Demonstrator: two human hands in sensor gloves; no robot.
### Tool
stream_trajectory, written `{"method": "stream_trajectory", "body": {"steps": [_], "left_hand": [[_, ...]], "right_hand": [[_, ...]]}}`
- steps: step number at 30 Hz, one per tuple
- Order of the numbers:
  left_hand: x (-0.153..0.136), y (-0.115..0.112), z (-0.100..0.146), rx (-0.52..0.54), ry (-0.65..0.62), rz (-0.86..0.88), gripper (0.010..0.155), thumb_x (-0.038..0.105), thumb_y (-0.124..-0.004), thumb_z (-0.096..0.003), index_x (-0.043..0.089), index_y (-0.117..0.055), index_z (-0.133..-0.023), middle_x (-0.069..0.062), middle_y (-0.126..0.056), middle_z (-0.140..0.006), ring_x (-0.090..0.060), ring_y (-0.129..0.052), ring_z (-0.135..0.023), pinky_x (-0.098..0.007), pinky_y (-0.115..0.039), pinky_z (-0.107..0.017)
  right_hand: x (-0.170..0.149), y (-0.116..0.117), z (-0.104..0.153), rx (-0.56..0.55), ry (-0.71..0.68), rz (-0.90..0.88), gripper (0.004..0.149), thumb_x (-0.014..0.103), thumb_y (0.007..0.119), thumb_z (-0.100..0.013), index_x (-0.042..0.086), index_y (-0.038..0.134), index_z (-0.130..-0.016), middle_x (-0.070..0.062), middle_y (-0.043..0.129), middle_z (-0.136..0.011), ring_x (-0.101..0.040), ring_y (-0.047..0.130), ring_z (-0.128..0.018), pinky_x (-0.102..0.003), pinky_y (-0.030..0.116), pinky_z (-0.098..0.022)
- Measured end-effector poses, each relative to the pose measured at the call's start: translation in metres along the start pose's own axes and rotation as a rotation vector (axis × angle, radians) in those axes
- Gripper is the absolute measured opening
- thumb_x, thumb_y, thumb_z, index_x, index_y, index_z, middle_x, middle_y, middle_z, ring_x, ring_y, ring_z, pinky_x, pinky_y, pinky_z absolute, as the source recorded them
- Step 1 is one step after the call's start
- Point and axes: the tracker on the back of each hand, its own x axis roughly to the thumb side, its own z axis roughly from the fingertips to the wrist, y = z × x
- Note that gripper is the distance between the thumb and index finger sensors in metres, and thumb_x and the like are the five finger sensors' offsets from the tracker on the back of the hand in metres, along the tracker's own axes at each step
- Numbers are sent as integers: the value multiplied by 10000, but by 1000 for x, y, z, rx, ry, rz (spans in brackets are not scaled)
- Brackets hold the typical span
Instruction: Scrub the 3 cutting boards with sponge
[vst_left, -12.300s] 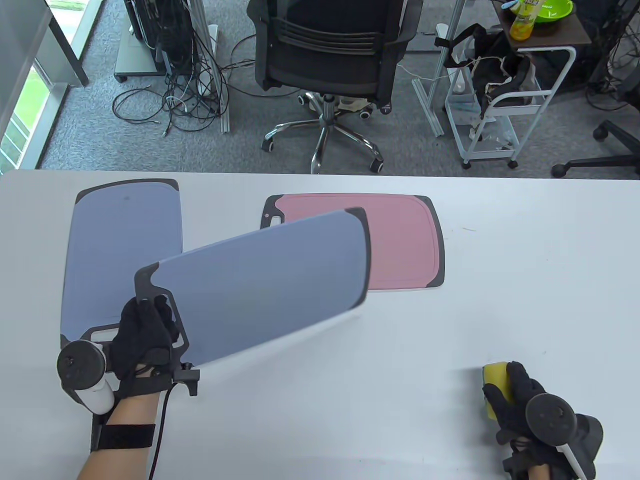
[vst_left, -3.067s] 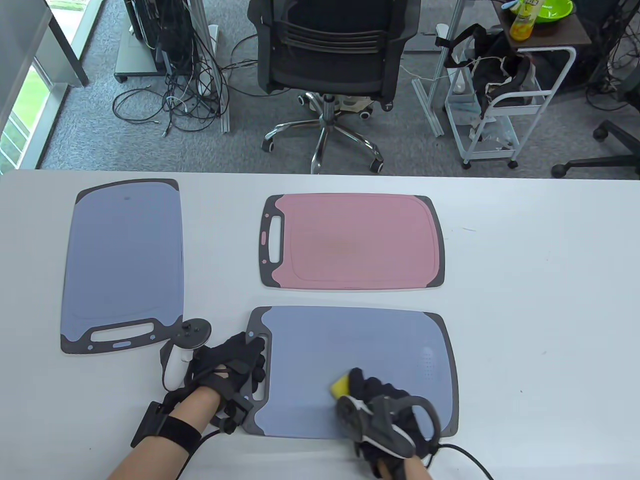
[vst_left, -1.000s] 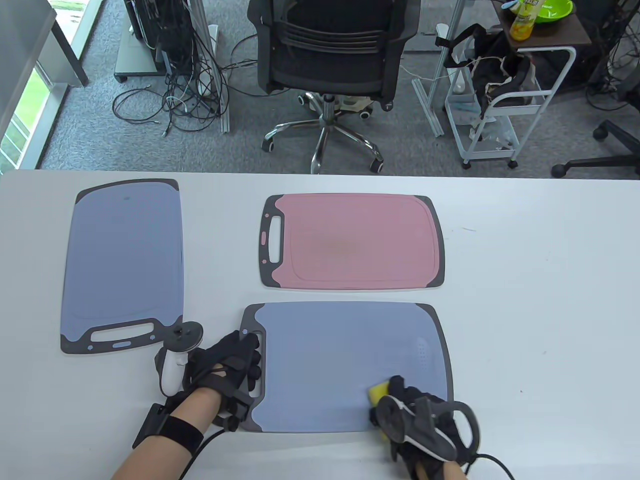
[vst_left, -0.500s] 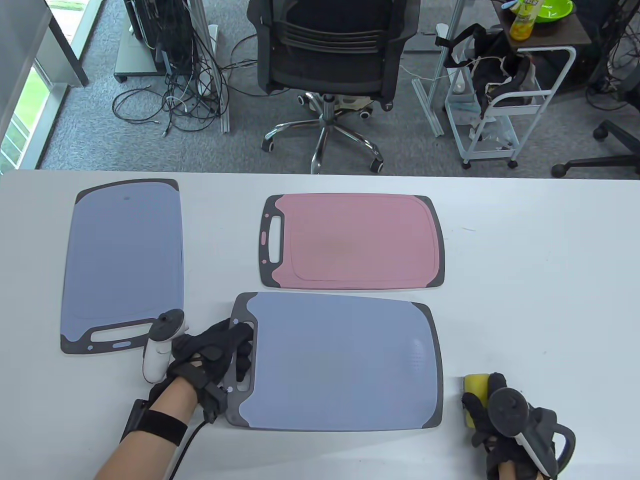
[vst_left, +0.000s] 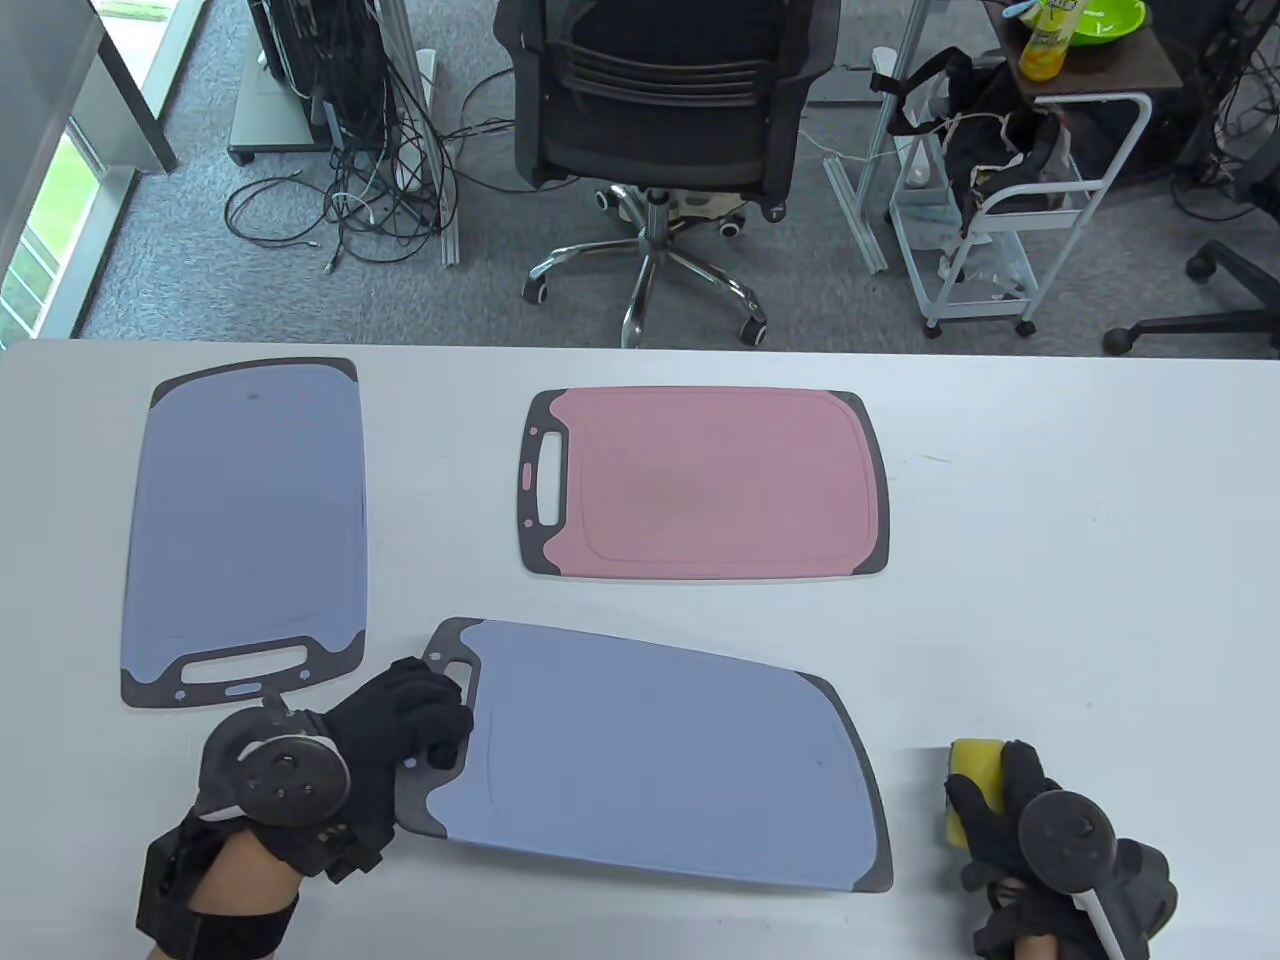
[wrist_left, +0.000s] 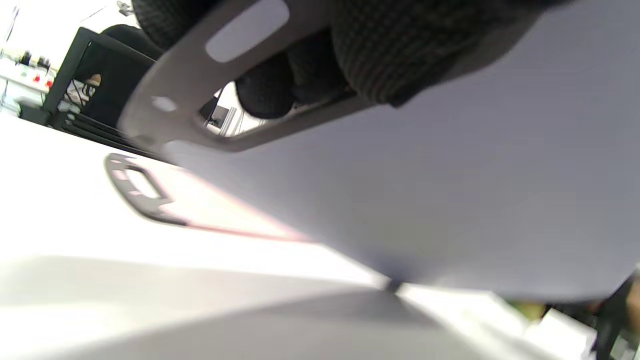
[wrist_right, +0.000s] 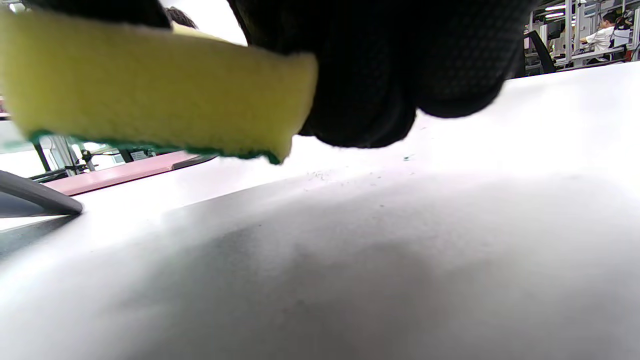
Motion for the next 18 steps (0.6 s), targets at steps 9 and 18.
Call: {"method": "stream_trajectory", "body": {"steps": [9,18], "left_hand": [[21,-62,-10,-62,-119,-392,445,348,-797,-545,299,-590,-936,78,-759,-933,-197,-786,-1017,-539,-633,-778],[20,-81,-12,-119,-135,-301,474,403,-787,-592,307,-531,-980,80,-688,-987,-207,-688,-1064,-548,-546,-807]], "right_hand": [[-7,-4,4,-40,21,-20,769,604,744,-456,90,647,-1019,-93,872,-750,-242,934,-537,-450,806,-454],[2,0,0,-43,19,18,770,604,743,-459,87,643,-1020,-96,868,-756,-248,933,-542,-455,803,-458]]}}
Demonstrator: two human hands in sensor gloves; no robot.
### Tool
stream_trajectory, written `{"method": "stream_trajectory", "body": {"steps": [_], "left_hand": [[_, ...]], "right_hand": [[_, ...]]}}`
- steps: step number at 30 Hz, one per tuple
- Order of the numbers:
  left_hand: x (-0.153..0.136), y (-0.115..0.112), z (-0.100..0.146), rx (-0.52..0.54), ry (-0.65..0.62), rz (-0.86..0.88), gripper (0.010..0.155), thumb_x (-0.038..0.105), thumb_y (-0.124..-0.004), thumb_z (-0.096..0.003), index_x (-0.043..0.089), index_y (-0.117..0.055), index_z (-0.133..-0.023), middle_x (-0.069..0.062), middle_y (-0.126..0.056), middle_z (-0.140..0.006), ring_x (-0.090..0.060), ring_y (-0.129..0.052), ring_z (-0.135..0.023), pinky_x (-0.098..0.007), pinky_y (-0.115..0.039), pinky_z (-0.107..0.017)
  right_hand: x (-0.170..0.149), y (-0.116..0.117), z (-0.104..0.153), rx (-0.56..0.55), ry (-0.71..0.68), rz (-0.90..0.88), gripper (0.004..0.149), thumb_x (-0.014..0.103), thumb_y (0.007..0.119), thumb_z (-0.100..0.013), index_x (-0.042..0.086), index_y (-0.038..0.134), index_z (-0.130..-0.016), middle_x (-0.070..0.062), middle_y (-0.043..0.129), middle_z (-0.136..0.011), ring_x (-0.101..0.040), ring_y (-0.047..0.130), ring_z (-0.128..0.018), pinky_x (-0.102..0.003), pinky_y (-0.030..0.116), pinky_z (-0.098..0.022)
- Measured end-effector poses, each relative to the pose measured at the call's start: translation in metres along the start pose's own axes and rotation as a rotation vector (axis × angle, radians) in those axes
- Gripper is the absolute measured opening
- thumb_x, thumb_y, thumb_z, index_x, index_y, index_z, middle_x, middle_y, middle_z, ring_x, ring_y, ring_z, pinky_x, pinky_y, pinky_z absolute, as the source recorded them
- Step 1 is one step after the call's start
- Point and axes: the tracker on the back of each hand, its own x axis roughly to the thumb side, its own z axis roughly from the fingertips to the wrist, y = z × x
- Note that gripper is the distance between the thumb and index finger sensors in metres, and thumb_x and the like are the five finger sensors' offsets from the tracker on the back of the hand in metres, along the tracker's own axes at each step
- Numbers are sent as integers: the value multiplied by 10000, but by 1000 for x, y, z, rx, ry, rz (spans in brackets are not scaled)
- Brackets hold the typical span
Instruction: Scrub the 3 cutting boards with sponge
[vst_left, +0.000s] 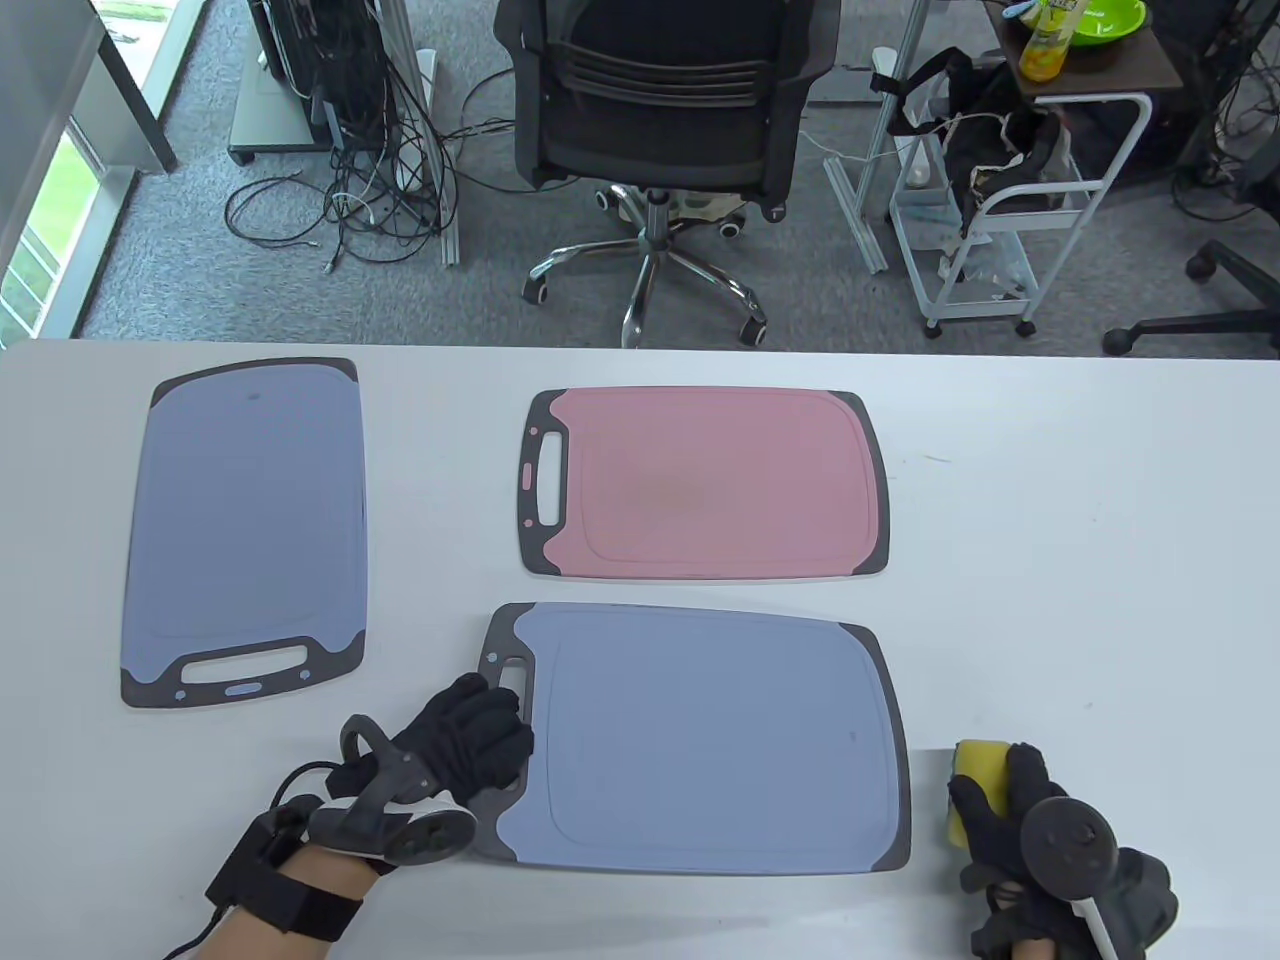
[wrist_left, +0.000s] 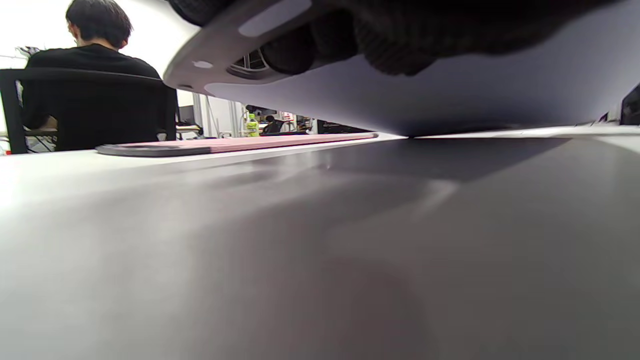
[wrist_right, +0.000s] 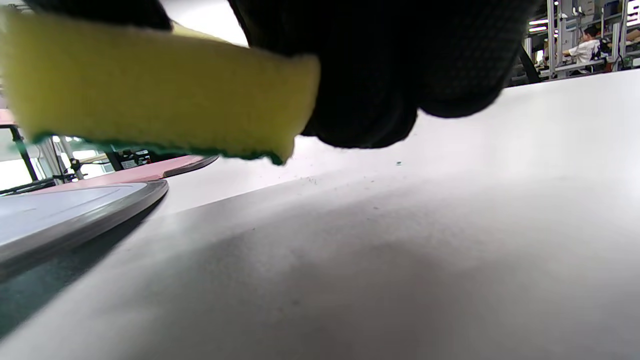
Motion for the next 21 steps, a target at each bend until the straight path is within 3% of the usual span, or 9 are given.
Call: {"method": "stream_trajectory", "body": {"steps": [4,9,14,16,21], "left_hand": [[1,0,-3,-24,-34,15,503,446,-803,-587,311,-533,-990,80,-690,-988,-202,-694,-1061,-541,-543,-820],[4,5,1,119,-54,32,463,431,-813,-583,324,-578,-967,97,-733,-957,-193,-726,-1045,-536,-553,-818],[4,4,-2,91,-47,19,461,437,-810,-582,326,-576,-964,102,-732,-953,-191,-725,-1044,-536,-558,-816],[6,1,-8,20,-15,10,470,422,-798,-588,320,-549,-973,96,-707,-966,-207,-694,-1059,-549,-539,-811],[13,-2,-16,-43,-43,12,499,409,-798,-606,299,-505,-994,72,-666,-987,-236,-653,-1070,-571,-509,-808]], "right_hand": [[33,-7,-5,-57,-81,-7,770,602,743,-461,82,643,-1020,-99,869,-754,-249,932,-543,-456,803,-457],[126,3,-15,-2,-266,3,769,605,739,-469,82,643,-1024,-100,868,-761,-250,932,-548,-457,802,-461],[245,16,-25,53,-457,34,763,614,727,-476,96,639,-1030,-90,866,-770,-243,933,-556,-450,805,-466],[284,25,-25,107,-496,38,764,610,727,-480,93,637,-1034,-99,863,-777,-249,931,-560,-455,802,-469],[355,58,-19,173,-581,154,758,601,724,-482,101,623,-1043,-101,848,-808,-256,923,-583,-462,794,-484]]}}
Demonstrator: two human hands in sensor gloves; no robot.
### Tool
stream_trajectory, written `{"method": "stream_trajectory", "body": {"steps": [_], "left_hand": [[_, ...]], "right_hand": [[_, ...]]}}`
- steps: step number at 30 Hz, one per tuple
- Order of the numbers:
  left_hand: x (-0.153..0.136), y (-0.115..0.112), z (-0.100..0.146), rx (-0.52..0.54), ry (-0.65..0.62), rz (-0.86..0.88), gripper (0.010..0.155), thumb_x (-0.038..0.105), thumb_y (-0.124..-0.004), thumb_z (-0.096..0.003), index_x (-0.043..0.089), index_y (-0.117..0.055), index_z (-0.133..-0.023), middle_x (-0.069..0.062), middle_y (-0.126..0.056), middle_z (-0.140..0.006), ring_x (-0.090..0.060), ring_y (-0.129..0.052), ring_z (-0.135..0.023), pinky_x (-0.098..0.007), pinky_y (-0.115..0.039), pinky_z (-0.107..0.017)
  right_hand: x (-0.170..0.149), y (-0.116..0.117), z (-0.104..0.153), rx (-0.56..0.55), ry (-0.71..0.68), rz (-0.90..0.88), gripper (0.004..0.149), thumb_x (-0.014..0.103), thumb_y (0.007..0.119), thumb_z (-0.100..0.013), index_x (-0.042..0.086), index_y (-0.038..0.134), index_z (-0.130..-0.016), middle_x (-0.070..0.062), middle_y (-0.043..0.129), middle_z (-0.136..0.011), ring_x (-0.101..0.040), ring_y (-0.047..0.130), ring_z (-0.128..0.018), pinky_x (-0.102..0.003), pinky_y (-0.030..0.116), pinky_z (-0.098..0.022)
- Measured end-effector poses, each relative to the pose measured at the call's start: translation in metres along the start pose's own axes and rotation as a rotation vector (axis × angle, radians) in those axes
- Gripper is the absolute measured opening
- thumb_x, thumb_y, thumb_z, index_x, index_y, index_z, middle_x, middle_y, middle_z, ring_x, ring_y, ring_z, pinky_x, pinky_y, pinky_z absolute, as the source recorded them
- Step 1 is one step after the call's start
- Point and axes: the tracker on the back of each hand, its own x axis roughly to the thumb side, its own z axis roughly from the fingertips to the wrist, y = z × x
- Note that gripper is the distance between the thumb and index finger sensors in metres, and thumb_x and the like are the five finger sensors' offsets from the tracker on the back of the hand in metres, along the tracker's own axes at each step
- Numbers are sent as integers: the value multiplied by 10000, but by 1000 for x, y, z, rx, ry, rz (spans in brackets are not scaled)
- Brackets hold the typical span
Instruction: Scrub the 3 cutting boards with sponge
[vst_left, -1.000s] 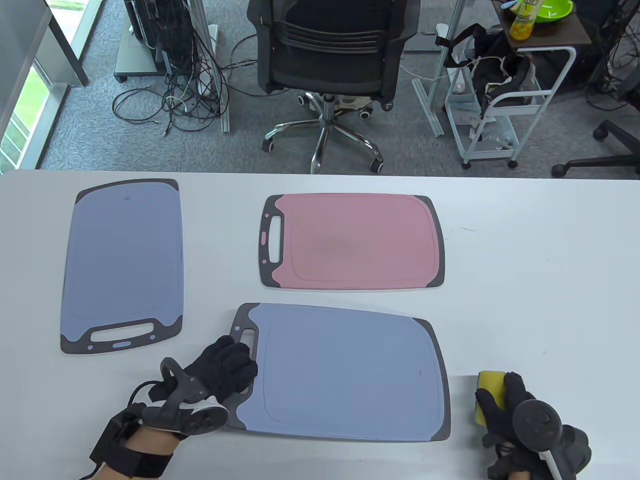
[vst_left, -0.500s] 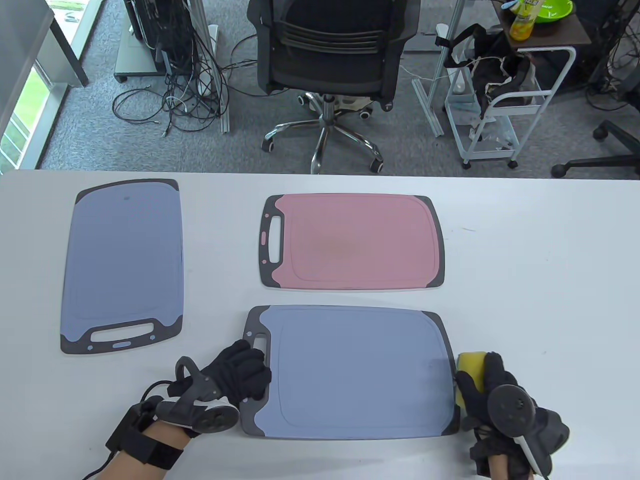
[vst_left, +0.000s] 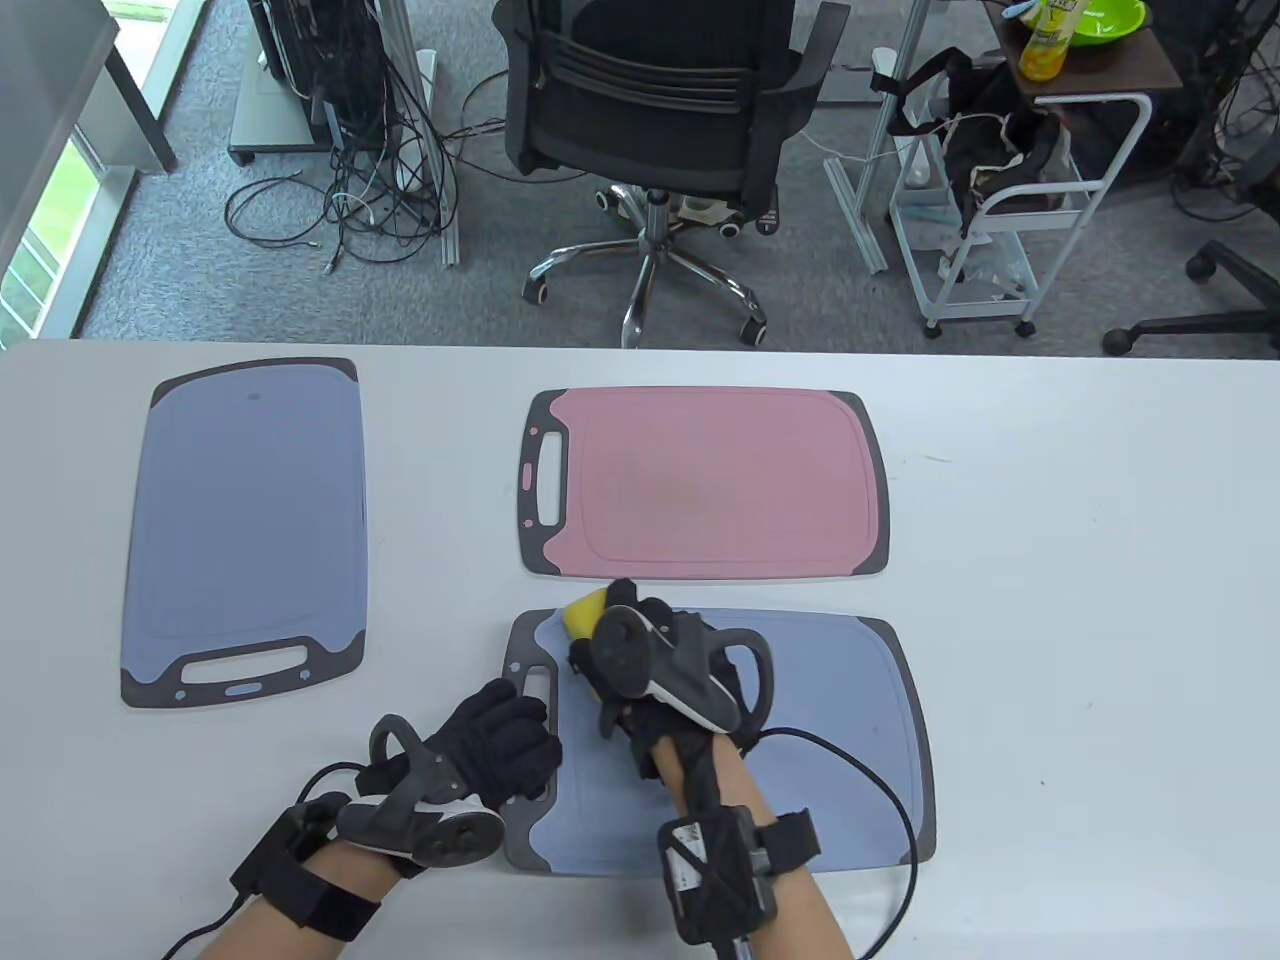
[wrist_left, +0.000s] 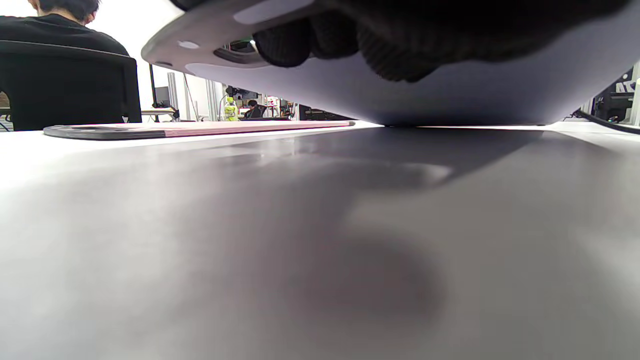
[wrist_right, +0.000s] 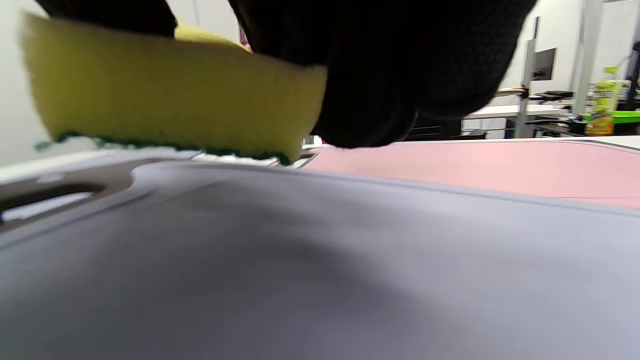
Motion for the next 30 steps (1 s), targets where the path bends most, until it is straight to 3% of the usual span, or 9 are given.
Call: {"method": "stream_trajectory", "body": {"steps": [3,6,9,14,17,21,23,27,30], "left_hand": [[0,0,1,12,4,1,494,403,-798,-610,298,-509,-997,72,-668,-991,-240,-650,-1073,-571,-504,-810],[0,-1,1,17,3,1,493,407,-803,-608,296,-521,-996,71,-682,-988,-236,-671,-1068,-576,-527,-807],[0,-1,2,30,4,2,491,406,-803,-610,297,-522,-998,71,-683,-990,-237,-666,-1071,-576,-524,-807],[0,-1,1,25,5,1,492,404,-804,-608,298,-520,-996,70,-678,-989,-238,-660,-1071,-581,-515,-805],[1,-1,1,15,6,-1,496,407,-804,-606,299,-517,-996,71,-676,-989,-238,-657,-1071,-583,-512,-806],[1,-1,1,20,4,0,493,404,-805,-611,298,-519,-997,70,-677,-991,-239,-656,-1073,-583,-510,-808],[1,-1,2,30,2,1,490,406,-805,-611,298,-524,-997,71,-682,-989,-238,-662,-1071,-581,-515,-808],[1,0,2,41,-5,1,487,410,-812,-610,300,-536,-996,71,-693,-987,-236,-674,-1067,-581,-524,-807],[1,0,3,46,-5,0,479,411,-817,-610,298,-550,-992,70,-700,-987,-237,-681,-1066,-579,-531,-805]], "right_hand": [[6,14,-9,39,6,91,749,593,730,-478,111,632,-1043,-102,847,-816,-265,920,-591,-472,787,-492],[-27,17,-9,81,85,147,739,597,701,-486,128,616,-1050,-87,825,-832,-257,908,-608,-468,778,-508],[-99,16,4,91,256,135,735,585,709,-481,117,630,-1042,-101,834,-822,-270,910,-601,-479,776,-502],[-234,20,52,127,650,82,727,571,699,-487,106,632,-1041,-118,832,-811,-269,902,-598,-475,770,-500],[-266,22,72,124,771,-21,730,561,710,-492,86,635,-1041,-133,819,-807,-255,888,-597,-467,765,-494],[-229,19,60,112,597,84,731,550,708,-500,60,627,-1036,-159,808,-807,-277,885,-595,-476,758,-498],[-185,17,50,107,370,62,730,570,699,-497,82,624,-1035,-135,810,-804,-263,893,-587,-465,769,-492],[-49,14,54,87,-77,41,732,589,697,-500,113,615,-1051,-112,800,-815,-242,894,-585,-451,780,-493],[3,11,63,74,-226,83,724,593,693,-500,132,621,-1053,-93,807,-818,-229,901,-586,-442,790,-493]]}}
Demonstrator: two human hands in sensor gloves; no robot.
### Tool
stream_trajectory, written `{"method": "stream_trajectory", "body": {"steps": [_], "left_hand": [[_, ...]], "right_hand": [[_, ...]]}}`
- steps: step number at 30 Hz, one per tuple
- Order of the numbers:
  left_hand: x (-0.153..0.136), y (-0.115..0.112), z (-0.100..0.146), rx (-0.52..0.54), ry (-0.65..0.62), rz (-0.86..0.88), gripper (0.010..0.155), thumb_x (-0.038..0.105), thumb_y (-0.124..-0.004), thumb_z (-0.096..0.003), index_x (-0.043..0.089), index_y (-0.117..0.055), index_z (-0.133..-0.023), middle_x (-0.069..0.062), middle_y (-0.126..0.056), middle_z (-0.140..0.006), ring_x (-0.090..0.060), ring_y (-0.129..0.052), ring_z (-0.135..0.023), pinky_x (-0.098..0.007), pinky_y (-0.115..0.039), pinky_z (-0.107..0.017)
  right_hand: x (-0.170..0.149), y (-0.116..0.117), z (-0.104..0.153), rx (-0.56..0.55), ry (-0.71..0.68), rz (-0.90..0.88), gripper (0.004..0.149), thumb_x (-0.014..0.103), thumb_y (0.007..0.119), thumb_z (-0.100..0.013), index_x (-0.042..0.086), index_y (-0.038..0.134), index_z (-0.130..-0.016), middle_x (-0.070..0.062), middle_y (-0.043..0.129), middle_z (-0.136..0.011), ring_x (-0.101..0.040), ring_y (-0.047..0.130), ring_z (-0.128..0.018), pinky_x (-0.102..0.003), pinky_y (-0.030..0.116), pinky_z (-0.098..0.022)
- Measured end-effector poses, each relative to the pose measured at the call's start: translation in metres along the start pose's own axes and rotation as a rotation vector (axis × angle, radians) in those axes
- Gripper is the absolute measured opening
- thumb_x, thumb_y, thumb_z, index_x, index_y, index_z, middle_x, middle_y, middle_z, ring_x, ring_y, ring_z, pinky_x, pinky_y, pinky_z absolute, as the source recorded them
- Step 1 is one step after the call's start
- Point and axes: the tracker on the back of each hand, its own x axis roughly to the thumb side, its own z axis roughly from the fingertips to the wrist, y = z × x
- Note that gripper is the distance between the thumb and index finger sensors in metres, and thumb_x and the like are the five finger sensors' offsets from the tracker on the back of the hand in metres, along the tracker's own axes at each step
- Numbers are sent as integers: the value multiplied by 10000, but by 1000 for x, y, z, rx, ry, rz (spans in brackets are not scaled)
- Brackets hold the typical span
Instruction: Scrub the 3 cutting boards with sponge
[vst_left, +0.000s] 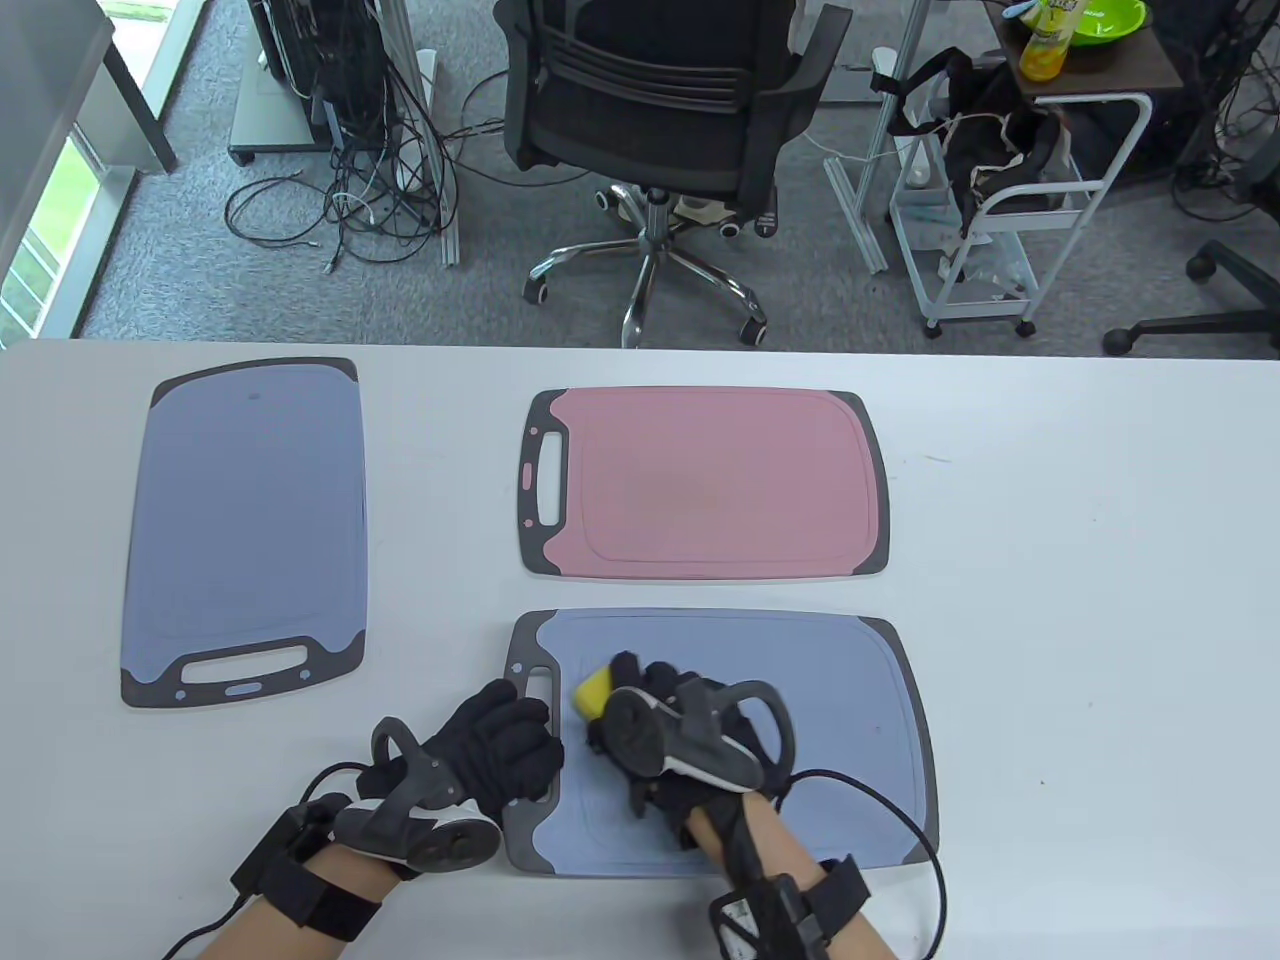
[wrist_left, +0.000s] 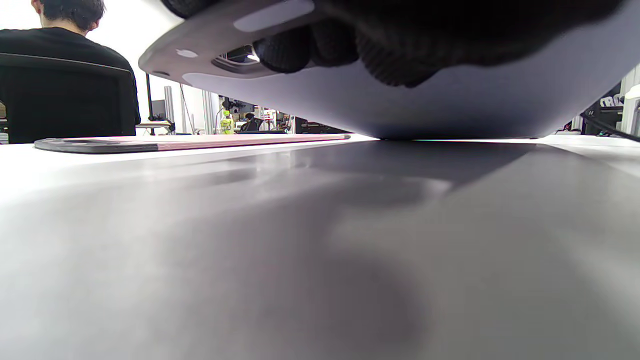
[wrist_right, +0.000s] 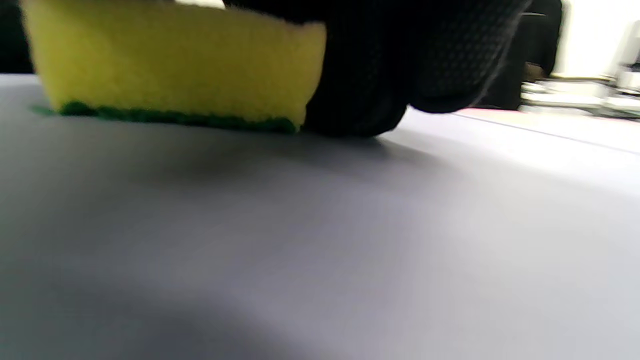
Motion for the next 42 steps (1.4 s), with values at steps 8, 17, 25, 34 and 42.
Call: {"method": "stream_trajectory", "body": {"steps": [8,17,25,34,42], "left_hand": [[0,0,1,2,4,0,484,411,-818,-609,298,-546,-993,72,-702,-985,-236,-682,-1065,-579,-531,-805],[0,0,2,8,9,2,482,414,-813,-608,302,-543,-992,73,-698,-986,-234,-675,-1069,-579,-521,-807],[0,1,2,10,6,-1,480,415,-818,-606,300,-553,-989,74,-710,-980,-235,-691,-1061,-579,-534,-804],[0,1,3,16,10,0,476,418,-821,-606,303,-557,-986,77,-714,-979,-232,-694,-1063,-577,-538,-803],[0,1,3,24,11,1,478,418,-816,-606,301,-554,-988,74,-710,-981,-235,-686,-1065,-579,-528,-804]], "right_hand": [[-130,15,39,45,483,30,716,588,682,-498,130,634,-1046,-90,823,-804,-236,905,-580,-449,785,-490],[-209,26,82,68,832,-41,720,539,713,-507,41,656,-1025,-157,824,-791,-289,901,-575,-483,769,-479],[-4,1,20,14,25,-26,734,593,689,-498,112,625,-1049,-113,806,-807,-252,895,-591,-460,775,-499],[-128,9,46,162,525,14,732,592,694,-493,136,607,-1060,-93,812,-834,-257,899,-619,-465,774,-512],[-227,33,108,105,926,-211,728,531,737,-505,44,633,-1035,-158,806,-799,-311,888,-593,-495,755,-488]]}}
